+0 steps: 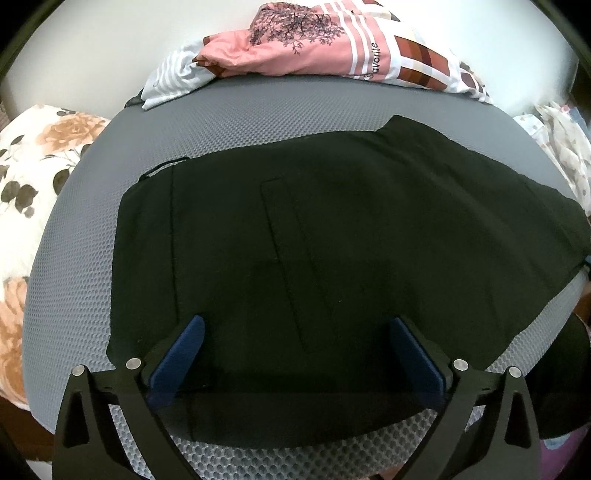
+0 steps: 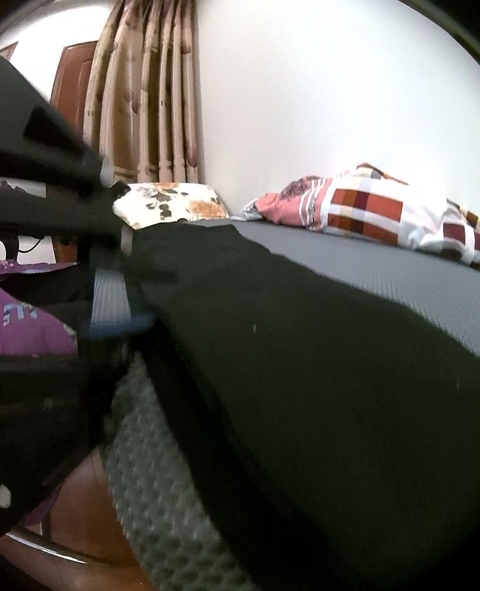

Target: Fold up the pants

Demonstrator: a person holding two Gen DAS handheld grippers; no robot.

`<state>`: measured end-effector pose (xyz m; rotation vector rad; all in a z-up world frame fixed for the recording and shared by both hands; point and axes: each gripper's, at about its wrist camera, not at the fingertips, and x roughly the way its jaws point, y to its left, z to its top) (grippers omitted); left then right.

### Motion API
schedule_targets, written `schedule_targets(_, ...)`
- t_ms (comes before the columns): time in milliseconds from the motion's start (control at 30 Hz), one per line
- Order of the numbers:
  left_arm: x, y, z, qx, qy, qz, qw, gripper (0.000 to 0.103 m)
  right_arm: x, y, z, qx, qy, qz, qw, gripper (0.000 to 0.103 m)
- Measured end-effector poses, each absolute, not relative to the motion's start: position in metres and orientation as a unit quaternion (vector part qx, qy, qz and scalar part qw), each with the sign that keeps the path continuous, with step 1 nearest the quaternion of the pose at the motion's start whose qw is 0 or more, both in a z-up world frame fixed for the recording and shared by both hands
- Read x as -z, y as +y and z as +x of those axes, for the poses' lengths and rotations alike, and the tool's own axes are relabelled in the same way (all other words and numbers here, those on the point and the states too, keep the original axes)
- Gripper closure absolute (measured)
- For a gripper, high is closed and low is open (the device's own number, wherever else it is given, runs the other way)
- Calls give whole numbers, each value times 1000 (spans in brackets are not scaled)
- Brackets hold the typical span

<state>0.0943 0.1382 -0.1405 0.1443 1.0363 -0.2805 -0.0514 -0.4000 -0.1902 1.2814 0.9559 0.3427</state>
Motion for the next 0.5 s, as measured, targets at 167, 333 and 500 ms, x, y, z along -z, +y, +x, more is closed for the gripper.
schedule_targets(167, 142, 137, 93, 134, 484, 68, 862, 1, 181, -372, -32, -156, 447, 522, 710, 79)
schedule_targets(333, 142, 138, 95, 136, 482, 68, 863, 0, 179, -369, -37, -139, 455, 505, 720, 98)
schedule_targets(500, 142, 138, 96, 141, 483, 73, 861, 0, 167, -364, -54, -158, 453, 503, 719, 98)
